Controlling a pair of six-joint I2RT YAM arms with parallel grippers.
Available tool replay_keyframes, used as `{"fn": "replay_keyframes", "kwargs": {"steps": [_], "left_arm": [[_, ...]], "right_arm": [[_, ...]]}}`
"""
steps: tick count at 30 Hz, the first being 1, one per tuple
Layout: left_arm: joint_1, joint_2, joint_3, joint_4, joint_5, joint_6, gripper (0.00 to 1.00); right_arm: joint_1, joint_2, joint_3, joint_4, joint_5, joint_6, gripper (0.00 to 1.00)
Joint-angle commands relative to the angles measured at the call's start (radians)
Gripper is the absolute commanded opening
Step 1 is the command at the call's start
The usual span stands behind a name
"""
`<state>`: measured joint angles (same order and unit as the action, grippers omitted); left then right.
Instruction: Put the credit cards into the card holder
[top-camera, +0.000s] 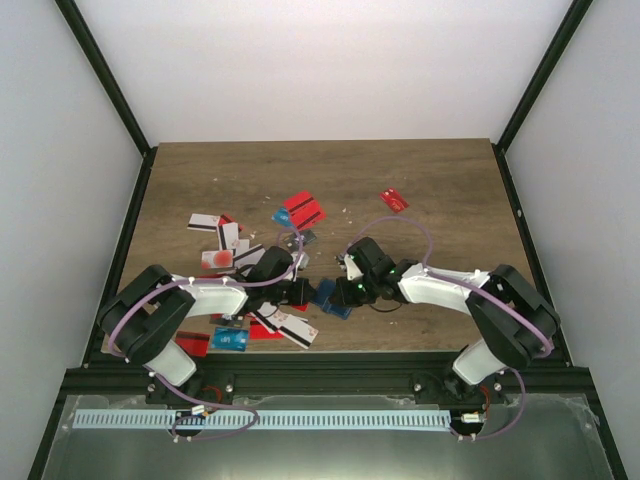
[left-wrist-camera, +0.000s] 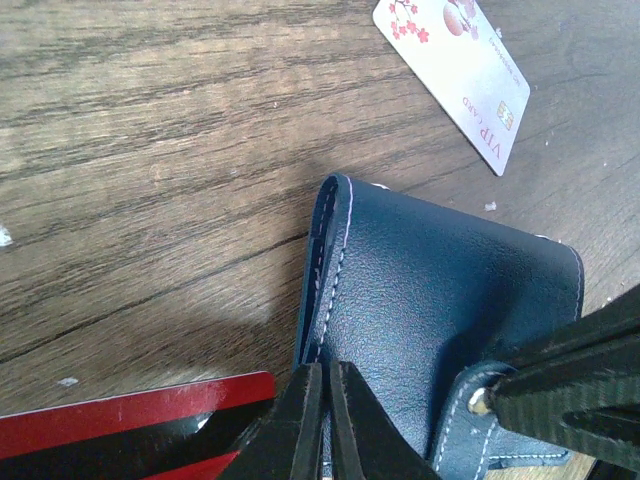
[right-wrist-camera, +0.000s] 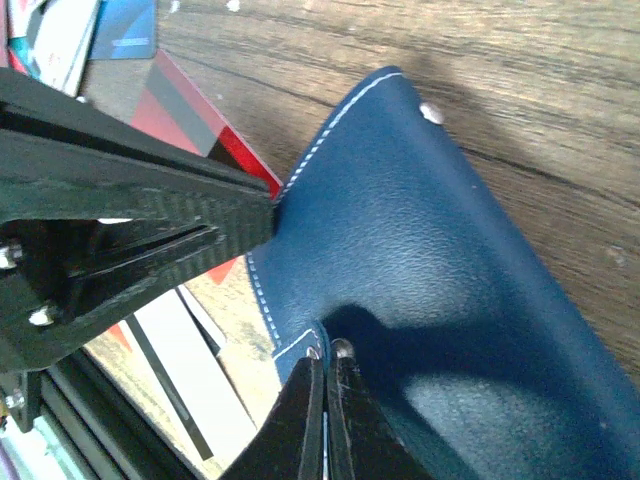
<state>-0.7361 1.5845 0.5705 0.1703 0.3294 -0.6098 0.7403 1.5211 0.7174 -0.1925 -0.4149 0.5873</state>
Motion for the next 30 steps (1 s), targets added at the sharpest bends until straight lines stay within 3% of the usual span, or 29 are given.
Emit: {"fn": "replay_keyframes", "kwargs": {"steps": [1,9,21,30], "left_arm": [[-0.015,-0.002,-0.007,-0.07,-0.019,0.002,0.06],[-0.024,-0.016,-0.017,-0.075,-0.02,0.004,0.06],[-0.052,-0.052,-0.011,-0.1,-0.022,0.023,0.06],[-0.065,-0.086,-0.014,-0.12,-0.074,0.024,0.06]], "right_arm": [[-0.001,0.029,0.004,0.004,0.071,-0.009,0.01],[-0.001,0.084,0.004,0.013,0.109,-0.018,0.01],[-0.001,0.182,0.034,-0.089,0.258,-0.017,0.01],[-0.002,0.291,0.065,-0.16,0.282,-0.009,0.01]]}}
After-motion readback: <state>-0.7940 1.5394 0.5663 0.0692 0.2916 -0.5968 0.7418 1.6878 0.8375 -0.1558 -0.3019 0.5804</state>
